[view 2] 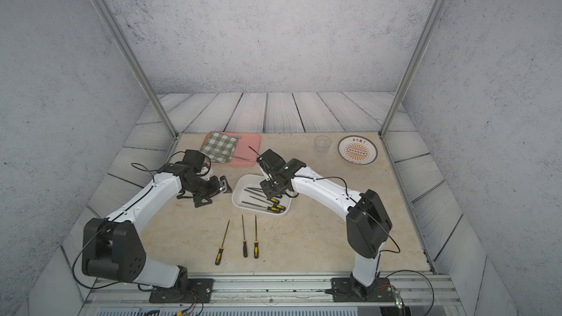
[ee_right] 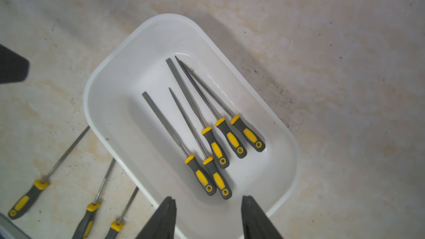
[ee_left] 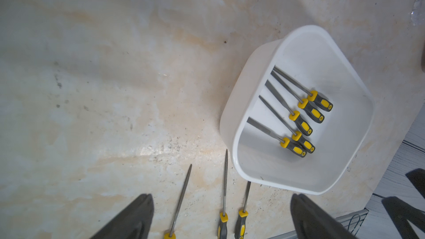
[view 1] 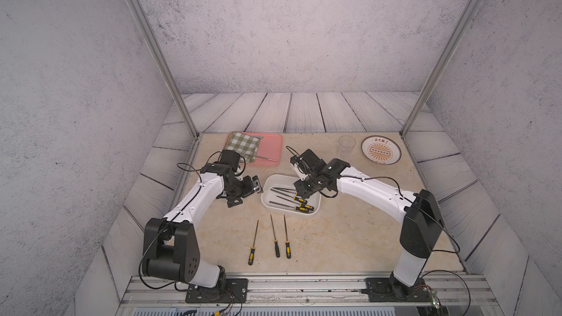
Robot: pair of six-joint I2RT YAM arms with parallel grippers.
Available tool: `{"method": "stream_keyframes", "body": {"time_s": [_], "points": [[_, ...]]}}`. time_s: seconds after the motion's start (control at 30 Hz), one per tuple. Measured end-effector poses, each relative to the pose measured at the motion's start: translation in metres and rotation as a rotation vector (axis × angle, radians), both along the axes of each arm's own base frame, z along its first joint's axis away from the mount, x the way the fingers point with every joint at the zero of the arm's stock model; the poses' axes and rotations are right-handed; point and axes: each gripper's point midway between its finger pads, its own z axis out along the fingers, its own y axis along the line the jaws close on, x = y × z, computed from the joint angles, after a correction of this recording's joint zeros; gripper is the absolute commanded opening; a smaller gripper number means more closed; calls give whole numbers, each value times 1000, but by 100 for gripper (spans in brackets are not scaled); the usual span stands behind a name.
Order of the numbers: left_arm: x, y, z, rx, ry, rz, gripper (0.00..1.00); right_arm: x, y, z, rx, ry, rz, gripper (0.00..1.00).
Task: Put the file tool into the storage box
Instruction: Place the file tool in the storage box, then pick up the file tool from the center of the board.
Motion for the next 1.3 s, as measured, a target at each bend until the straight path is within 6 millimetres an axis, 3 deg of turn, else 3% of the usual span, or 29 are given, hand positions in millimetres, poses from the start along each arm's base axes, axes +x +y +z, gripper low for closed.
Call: {"method": "stream_keyframes", "body": {"time_s": [0.27, 0.43, 0.7, 1.07, 1.3], "points": [[-17, 2, -14, -1, 26, -2, 98, -99, -4, -37, 32, 160, -47, 56], [-20, 2, -24, -7, 34, 8, 98, -138, 5, -62, -22, 225, -21, 56], [-15, -1, -23, -27, 19, 27, 98, -157, 23, -96, -107, 281, 15, 56], [-15, 1, -13, -23, -20, 30, 98, -152, 55, -108, -122, 313, 59, 56], [-17, 4, -15, -8, -12, 30, 99, -153, 54, -122, -181, 339, 72, 56]]}}
